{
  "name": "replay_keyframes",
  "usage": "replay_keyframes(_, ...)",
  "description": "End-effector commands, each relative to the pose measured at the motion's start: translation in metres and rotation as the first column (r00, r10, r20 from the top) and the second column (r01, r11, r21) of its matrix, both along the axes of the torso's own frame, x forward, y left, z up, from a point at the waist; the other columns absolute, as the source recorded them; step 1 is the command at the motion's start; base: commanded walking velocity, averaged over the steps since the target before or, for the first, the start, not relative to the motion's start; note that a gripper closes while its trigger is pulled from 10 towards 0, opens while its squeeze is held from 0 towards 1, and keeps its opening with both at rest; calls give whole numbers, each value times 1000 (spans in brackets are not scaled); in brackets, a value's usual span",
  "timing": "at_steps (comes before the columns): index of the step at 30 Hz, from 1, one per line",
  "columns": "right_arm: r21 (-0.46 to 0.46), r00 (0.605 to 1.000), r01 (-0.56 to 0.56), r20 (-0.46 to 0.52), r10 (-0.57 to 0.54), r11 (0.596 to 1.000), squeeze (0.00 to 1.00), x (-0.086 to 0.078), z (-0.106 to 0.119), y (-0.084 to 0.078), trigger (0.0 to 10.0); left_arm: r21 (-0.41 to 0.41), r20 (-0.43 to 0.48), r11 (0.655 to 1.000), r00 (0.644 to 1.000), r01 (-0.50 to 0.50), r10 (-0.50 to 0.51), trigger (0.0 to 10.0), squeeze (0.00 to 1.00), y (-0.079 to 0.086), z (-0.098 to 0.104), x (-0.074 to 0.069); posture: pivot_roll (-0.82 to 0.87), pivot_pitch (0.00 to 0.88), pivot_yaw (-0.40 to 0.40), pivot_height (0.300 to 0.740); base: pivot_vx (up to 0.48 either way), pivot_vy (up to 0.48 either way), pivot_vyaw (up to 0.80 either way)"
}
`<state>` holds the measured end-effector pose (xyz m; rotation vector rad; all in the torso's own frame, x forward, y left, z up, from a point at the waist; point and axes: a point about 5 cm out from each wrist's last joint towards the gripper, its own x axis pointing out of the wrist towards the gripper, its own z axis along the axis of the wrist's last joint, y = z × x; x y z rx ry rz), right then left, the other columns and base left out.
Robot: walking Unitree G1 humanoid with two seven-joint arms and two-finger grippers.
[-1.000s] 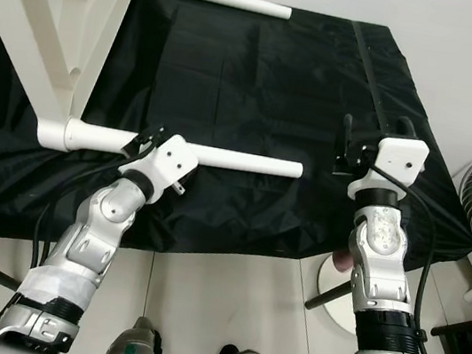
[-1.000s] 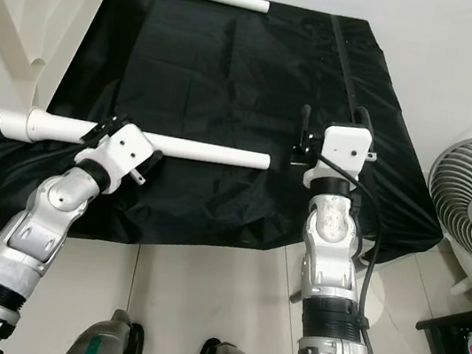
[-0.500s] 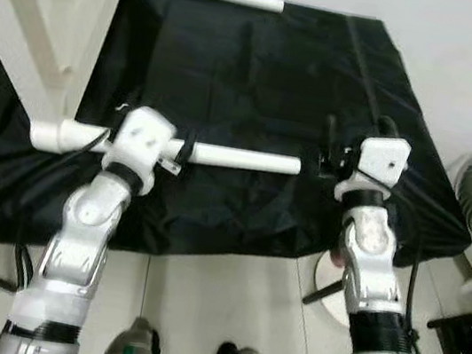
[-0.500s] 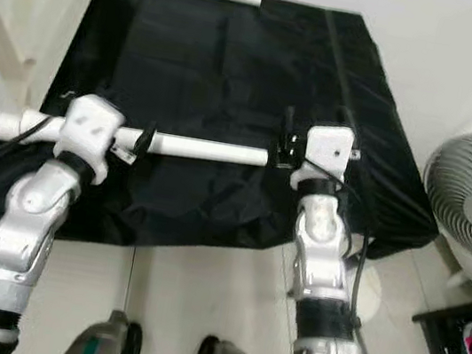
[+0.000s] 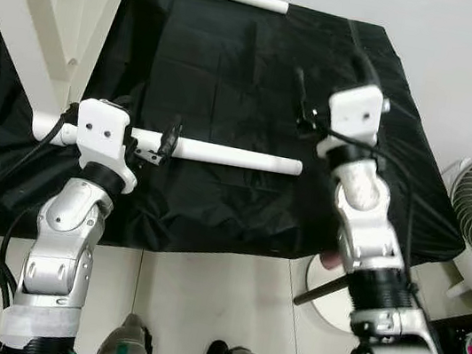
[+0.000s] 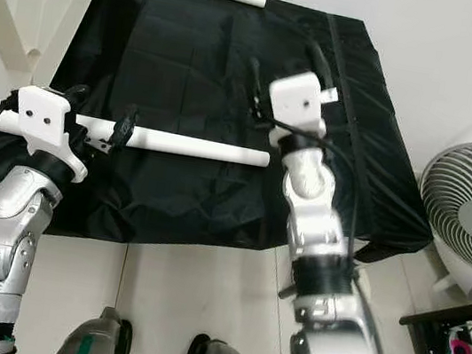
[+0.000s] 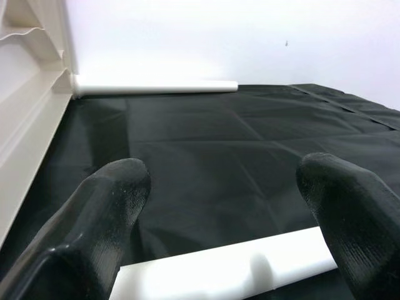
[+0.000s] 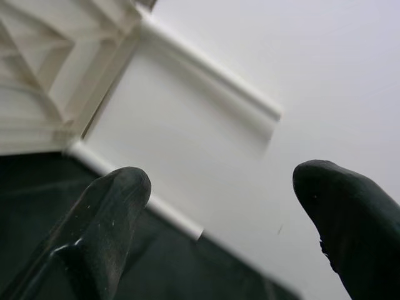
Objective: Building children table
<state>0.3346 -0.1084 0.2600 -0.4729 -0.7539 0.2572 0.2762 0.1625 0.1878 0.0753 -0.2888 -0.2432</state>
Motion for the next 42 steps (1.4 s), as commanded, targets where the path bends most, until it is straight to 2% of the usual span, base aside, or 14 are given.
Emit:
replay_keyframes(1, -55, 1000, -11, 19, 12, 998, 0, -3, -2, 3, 10000, -10, -27, 999, 999, -44, 43, 10000, 0, 2, -6, -1, 181, 88, -110, 740, 0, 0, 0)
replay_keyframes(2, -192, 992, -63, 94, 82, 979, 0, -12, 0, 15, 10000, -25, -32, 999, 999, -43, 42, 10000, 0, 1, -5, -2, 178, 92, -115, 740, 0, 0, 0)
replay_keyframes(3, -192, 992, -63, 94, 82, 979, 0, -12, 0, 15, 10000, -25, -32, 999, 999, -43, 42, 10000, 0, 1, -5, -2, 178, 92, -115, 740, 0, 0, 0)
replay_keyframes(5, -273, 982, -95, 133, 136, 957, 0, -21, -1, 24, 10000, -29, -39, 999, 998, -42, 41, 10000, 0, 0, -7, -3, 172, 94, -115, 740, 0, 0, 0)
replay_keyframes(9, -308, 970, -103, 181, 164, 946, 0, -28, 1, 28, 10000, -19, -54, 999, 998, -41, 40, 10000, 0, -2, -11, -3, 166, 96, -113, 740, 0, 0, 0)
replay_keyframes(17, -311, 950, -80, 265, 167, 947, 0, -35, 6, 28, 10000, -12, -54, 999, 998, -34, 33, 10000, 0, -5, -11, -1, 154, 95, -110, 740, 0, 0, 0)
replay_keyframes(20, -278, 908, -31, 394, 144, 960, 0, -39, 23, 26, 10000, 0, -54, 1000, 998, -21, 21, 10000, 0, -7, -13, 1, 139, 93, -105, 740, 0, 0, 0)
replay_keyframes(23, -269, 879, -5, 458, 132, 963, 0, -42, 29, 23, 10000, 7, -58, 1000, 998, -14, 14, 10000, 0, -7, -14, 1, 137, 94, -105, 740, 0, 0, 0)
replay_keyframes(28, -264, 859, 13, 497, 125, 965, 0, -43, 32, 22, 10000, -2, -87, 1000, 996, -16, 16, 10000, 0, -6, -18, 1, 137, 93, -105, 740, 0, 0, 0)
replay_keyframes(29, -250, 836, 26, 536, 116, 968, 0, -46, 37, 21, 10000, 5, -109, 1000, 994, -24, 24, 10000, 0, -4, -23, 1, 134, 92, -103, 740, 0, 0, 0)
replay_keyframes(30, -250, 836, 26, 536, 116, 968, 0, -46, 37, 21, 10000, 5, -109, 1000, 994, -24, 24, 10000, 0, -4, -23, 1, 134, 92, -103, 740, 0, 0, 0)
replay_keyframes(33, -216, 773, 48, 627, 101, 975, 0, -54, 52, 19, 10000, 33, -141, 998, 989, -49, 54, 10000, 0, -1, -31, 1, 136, 91, -104, 740, 0, 0, 0)
replay_keyframes(37, -208, 753, 47, 650, 102, 977, 0, -56, 61, 20, 10000, 34, -140, 998, 988, -55, 59, 10000, 0, -1, -31, 1, 135, 90, -105, 740, 0, 0, 0)
replay_keyframes(42, -193, 751, 41, 653, 97, 980, 0, -54, 72, 23, 10000, 32, -136, 998, 989, -53, 57, 10000, 0, -3, -30, 1, 136, 91, -103, 740, 0, 0, 0)
